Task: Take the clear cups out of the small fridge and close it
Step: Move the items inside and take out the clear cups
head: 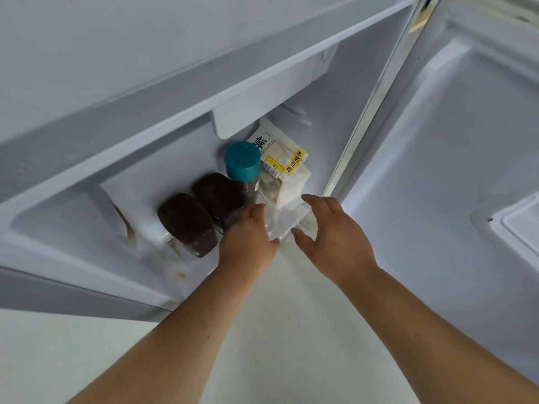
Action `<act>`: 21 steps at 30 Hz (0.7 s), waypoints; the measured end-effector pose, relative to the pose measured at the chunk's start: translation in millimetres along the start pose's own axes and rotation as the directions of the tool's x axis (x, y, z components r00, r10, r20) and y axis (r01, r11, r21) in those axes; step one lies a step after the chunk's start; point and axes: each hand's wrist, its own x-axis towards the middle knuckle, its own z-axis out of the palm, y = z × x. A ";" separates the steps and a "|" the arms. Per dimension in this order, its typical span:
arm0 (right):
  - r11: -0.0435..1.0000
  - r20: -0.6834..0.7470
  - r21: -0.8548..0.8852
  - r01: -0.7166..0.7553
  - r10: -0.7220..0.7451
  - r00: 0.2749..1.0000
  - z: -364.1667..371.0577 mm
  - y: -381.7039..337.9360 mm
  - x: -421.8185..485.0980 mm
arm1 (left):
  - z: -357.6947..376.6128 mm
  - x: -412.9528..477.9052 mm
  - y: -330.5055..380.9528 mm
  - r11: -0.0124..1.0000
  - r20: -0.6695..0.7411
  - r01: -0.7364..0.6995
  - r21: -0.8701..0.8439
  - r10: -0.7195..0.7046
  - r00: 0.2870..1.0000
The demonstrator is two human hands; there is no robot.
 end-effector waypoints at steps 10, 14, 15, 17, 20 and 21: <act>0.998 0.062 -0.053 -0.038 0.041 0.997 -2.9 11.0 -22.9 | 10.7 50.0 19.8 0.945 0.259 0.011 0.327 -0.101 0.961; 0.998 0.077 -0.054 -0.045 0.050 0.996 -3.0 15.5 -25.2 | 17.8 53.2 17.3 0.947 0.277 0.010 0.320 -0.103 0.955; 0.998 0.082 -0.054 -0.045 0.049 0.995 -3.3 16.5 -25.7 | 17.7 52.9 17.1 0.948 0.280 0.014 0.318 -0.108 0.954; 0.998 0.096 -0.057 -0.041 0.046 0.994 -3.8 17.9 -27.0 | 15.4 50.6 17.2 0.943 0.282 0.007 0.332 -0.106 0.954; 0.997 0.104 -0.056 -0.051 0.056 0.993 -5.8 19.8 -30.7 | 9.8 43.7 18.6 0.934 0.276 -0.025 0.356 -0.079 0.958; 0.997 0.108 -0.058 -0.057 0.063 0.992 -7.0 20.4 -32.3 | 7.7 39.8 19.5 0.935 0.280 -0.027 0.354 -0.078 0.957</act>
